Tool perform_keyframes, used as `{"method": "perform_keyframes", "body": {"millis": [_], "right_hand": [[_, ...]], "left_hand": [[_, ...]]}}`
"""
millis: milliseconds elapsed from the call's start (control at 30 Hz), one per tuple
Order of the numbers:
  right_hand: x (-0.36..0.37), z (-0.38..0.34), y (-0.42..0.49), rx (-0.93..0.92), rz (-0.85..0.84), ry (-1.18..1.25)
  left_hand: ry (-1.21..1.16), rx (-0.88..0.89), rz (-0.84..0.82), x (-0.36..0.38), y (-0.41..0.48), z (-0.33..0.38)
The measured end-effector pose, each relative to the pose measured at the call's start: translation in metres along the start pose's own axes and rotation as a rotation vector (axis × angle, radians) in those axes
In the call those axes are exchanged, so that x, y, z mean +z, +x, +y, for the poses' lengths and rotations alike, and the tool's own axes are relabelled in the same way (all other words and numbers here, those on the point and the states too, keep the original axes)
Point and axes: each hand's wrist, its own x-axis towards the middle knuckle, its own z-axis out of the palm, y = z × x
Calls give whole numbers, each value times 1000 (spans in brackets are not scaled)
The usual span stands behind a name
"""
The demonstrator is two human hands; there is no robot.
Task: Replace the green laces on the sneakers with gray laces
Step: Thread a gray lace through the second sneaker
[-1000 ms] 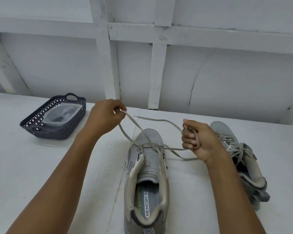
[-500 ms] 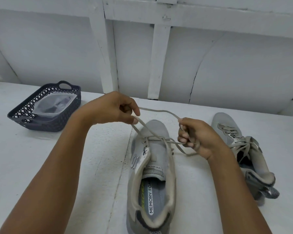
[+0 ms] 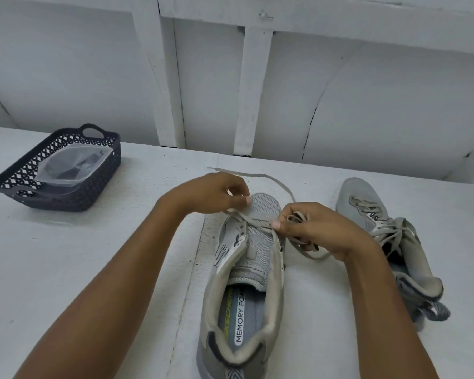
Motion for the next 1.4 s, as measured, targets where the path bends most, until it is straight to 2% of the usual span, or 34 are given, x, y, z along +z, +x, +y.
{"method": "perform_keyframes", "body": {"millis": [133,200,267,367,500,667,733,800,900,1000,1100,1200,1333,1400], "right_hand": [[-3,1,-3,-33,-49,-19],[-6,0,-4,-38,-67,-50],[-6,0,-3,-59,-45,-94],[-2,3,0,-60,29,-33],[0,8,6,-47,110,298],[10,-1,14,-138,73,772],[16,-3,17,-116,86,887],[20,-3,21,-58,168,817],[23,3,24,0,253,568],[19,5,18,-7,173,260],[25,2,15,-28,52,130],[32,3,20,-55,122,99],[32,3,22,-122,192,54],[32,4,23,-162,205,-6]], "left_hand": [[-94,-63,58,11,10,-6],[-134,-83,14,12,11,-8],[-208,-101,-31,14,11,-7],[-255,-133,5,15,12,-8],[-351,-196,33,4,7,-17],[-381,-246,59,-14,-2,-33],[-402,-267,79,-18,-4,-36],[-410,-277,87,-21,-6,-39],[-404,-282,85,-23,-8,-41],[-399,-294,88,-23,-8,-43],[-378,-301,81,-21,-5,-43],[-252,-294,58,-18,-3,-40],[-105,-95,164,-28,-11,-22],[-98,9,93,-34,-20,-7]]}}
